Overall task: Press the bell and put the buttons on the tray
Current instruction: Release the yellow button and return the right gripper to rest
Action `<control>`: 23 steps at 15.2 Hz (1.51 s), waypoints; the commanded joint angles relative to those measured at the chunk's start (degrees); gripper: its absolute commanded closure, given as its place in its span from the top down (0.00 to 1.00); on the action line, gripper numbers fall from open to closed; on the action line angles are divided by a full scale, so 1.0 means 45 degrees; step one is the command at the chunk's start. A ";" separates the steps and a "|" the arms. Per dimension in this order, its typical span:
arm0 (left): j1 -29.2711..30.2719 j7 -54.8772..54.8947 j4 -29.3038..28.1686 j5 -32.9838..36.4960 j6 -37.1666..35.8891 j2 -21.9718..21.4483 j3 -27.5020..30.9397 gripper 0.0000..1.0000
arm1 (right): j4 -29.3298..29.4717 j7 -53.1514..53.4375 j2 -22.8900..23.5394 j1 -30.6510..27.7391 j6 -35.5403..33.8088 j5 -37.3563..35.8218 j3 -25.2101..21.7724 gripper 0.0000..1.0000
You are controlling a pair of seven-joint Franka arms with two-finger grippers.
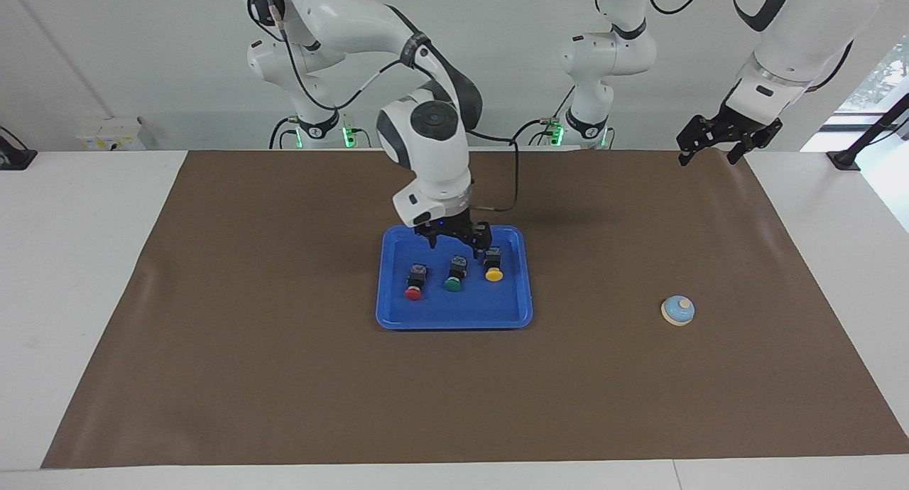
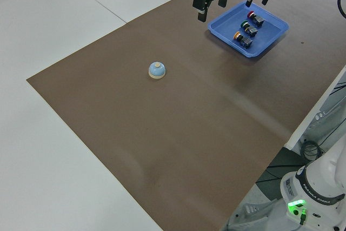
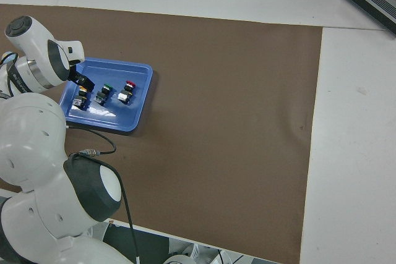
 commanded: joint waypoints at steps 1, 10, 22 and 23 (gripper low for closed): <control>0.0007 -0.0043 0.0084 0.0170 -0.0182 -0.0012 0.0004 1.00 | -0.0247 -0.2129 -0.1304 -0.1674 -0.1428 0.0024 0.0193 1.00; 0.0007 -0.0024 0.0084 0.0170 -0.0182 -0.0012 -0.0015 1.00 | -0.0266 -0.9828 -0.3472 -0.5485 -0.4514 0.0005 0.0154 1.00; 0.0007 -0.0024 0.0084 0.0170 -0.0182 -0.0012 0.0004 1.00 | -0.0187 -1.1668 -0.5427 -0.5273 -0.6923 -0.0620 -0.1291 1.00; 0.0007 -0.0024 0.0084 0.0170 -0.0182 -0.0012 0.0004 1.00 | -0.0343 -1.1630 -0.5466 -0.5273 -0.6727 -0.0601 -0.1349 1.00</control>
